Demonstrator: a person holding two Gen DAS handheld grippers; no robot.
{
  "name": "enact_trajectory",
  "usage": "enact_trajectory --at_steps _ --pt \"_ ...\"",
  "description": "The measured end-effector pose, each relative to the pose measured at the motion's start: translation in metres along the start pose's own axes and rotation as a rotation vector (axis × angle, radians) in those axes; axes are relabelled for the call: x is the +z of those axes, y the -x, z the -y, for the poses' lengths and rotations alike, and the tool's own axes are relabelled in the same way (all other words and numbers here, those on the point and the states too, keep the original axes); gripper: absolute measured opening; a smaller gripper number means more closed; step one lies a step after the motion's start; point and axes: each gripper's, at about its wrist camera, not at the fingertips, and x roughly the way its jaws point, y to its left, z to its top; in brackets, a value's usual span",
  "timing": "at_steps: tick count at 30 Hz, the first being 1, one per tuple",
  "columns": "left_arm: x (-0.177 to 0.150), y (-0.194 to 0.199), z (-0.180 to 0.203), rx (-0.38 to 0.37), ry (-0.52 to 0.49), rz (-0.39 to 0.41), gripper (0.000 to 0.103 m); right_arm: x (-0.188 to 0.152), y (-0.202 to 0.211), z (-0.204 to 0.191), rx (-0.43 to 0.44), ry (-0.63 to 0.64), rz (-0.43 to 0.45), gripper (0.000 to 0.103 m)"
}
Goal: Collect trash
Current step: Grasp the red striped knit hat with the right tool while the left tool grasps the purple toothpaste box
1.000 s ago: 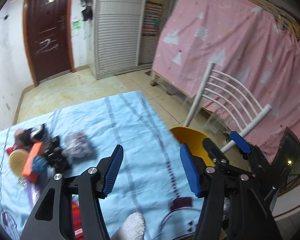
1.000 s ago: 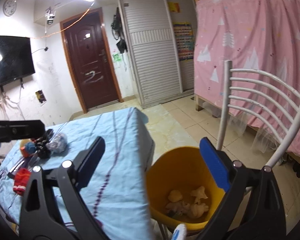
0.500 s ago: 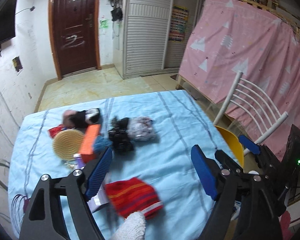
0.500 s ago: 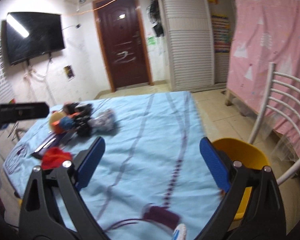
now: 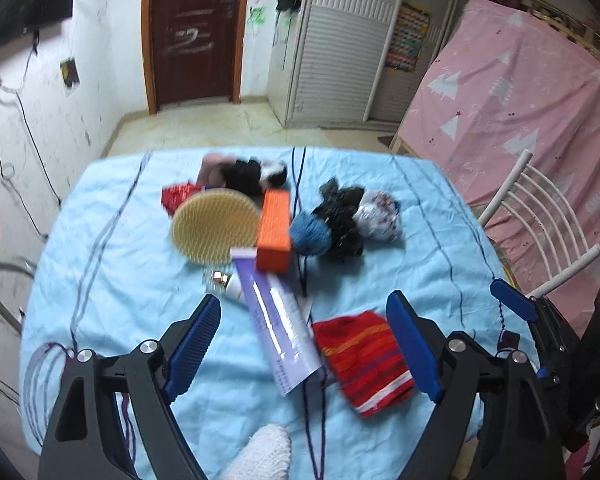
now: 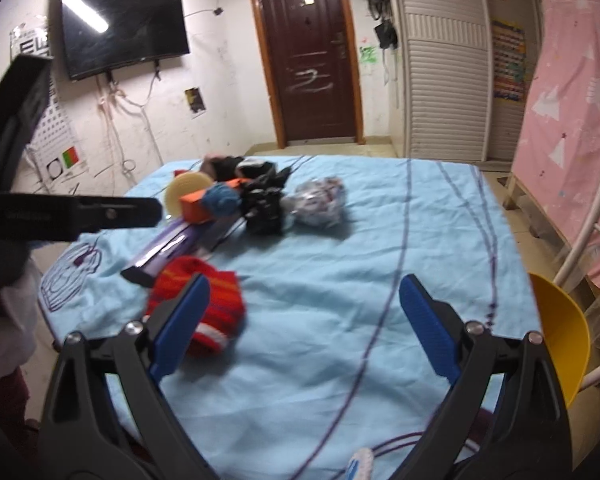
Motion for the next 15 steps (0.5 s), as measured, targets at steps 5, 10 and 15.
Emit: enact_trajectory --at_steps 5,10,15 --pt "-0.011 -0.021 -0.010 -0.050 0.038 -0.086 0.076 -0.003 -0.008 -0.011 0.026 0.016 -0.038 0.092" --pt "-0.018 -0.036 -0.016 -0.093 0.077 -0.143 0.064 -0.007 -0.017 -0.021 0.042 0.031 -0.072 0.092" --pt "-0.023 -0.046 -0.019 -0.130 0.091 -0.170 0.029 -0.007 -0.020 -0.030 0.060 0.045 -0.089 0.093"
